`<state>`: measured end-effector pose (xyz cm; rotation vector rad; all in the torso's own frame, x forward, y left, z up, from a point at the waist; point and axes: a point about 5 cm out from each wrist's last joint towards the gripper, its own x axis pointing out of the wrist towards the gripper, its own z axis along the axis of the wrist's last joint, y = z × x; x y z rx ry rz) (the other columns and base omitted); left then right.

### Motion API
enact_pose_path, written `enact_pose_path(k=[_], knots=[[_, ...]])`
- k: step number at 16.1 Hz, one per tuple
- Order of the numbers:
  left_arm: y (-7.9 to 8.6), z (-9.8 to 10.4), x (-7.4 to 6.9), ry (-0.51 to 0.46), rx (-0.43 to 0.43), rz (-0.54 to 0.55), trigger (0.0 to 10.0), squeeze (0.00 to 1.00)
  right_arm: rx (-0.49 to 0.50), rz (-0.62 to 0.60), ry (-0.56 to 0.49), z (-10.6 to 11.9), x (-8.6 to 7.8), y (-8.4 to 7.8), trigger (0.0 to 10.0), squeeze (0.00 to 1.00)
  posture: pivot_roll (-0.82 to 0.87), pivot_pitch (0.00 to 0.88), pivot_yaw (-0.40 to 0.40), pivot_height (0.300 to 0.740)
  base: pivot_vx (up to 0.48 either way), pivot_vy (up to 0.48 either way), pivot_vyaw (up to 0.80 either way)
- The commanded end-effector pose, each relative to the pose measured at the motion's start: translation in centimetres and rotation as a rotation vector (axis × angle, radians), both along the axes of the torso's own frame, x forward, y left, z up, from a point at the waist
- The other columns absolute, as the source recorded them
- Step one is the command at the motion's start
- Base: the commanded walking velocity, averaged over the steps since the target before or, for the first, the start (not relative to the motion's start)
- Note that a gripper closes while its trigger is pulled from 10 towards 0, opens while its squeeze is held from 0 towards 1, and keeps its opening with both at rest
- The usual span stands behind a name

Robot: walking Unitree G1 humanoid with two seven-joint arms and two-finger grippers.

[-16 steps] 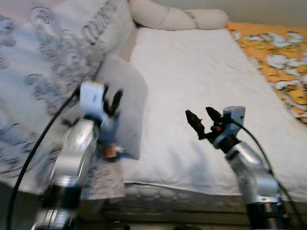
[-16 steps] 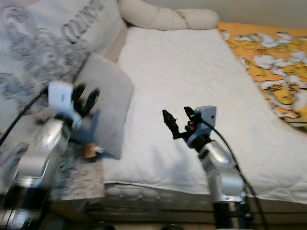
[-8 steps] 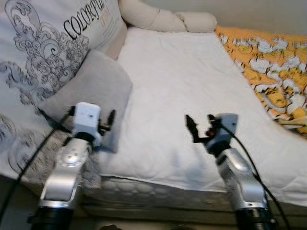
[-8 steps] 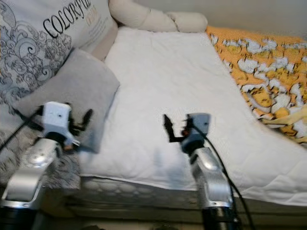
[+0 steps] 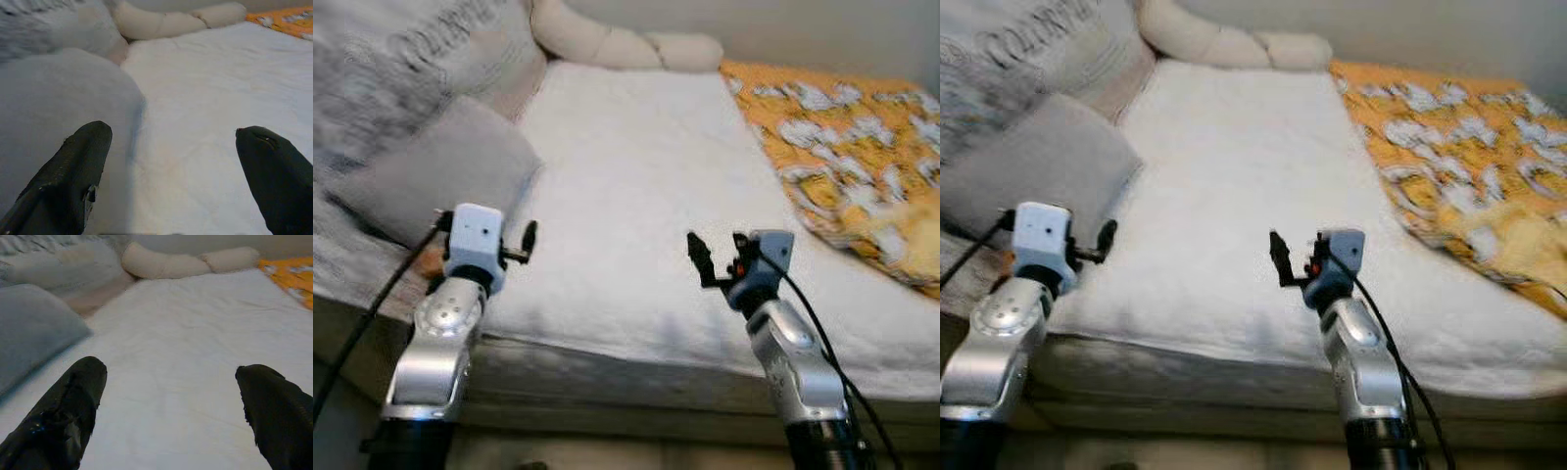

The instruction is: Clean up the room

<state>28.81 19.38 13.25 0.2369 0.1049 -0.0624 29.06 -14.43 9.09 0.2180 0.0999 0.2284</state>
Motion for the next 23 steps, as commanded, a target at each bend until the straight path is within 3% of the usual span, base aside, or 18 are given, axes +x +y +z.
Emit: enact_pose_path(k=[1, 6, 23], knots=[[-0.39, 0.39, 0.24, -0.008, 0.009, -0.014, 10.0, 1.0, 0.0, -0.02, 0.004, -0.13, -0.04, -0.39, 10.0, 1.0, 0.0, 0.0, -0.045, 0.74, 0.0, -0.375, 0.0], [0.22, 0.11, 0.02, 0.008, 0.004, 0.012, 10.0, 1.0, 0.014, -0.031, 0.015, -0.45, -0.17, -0.26, 10.0, 1.0, -0.01, 0.0, -0.033, 0.74, 0.0, -0.374, 0.0], [-0.04, -0.07, 0.03, 0.018, 0.011, 0.01, 10.0, 1.0, 0.004, -0.045, 0.013, -0.5, 0.08, -0.51, 10.0, 1.0, -0.01, 0.0, -0.032, 0.74, 0.0, -0.372, 0.06]])
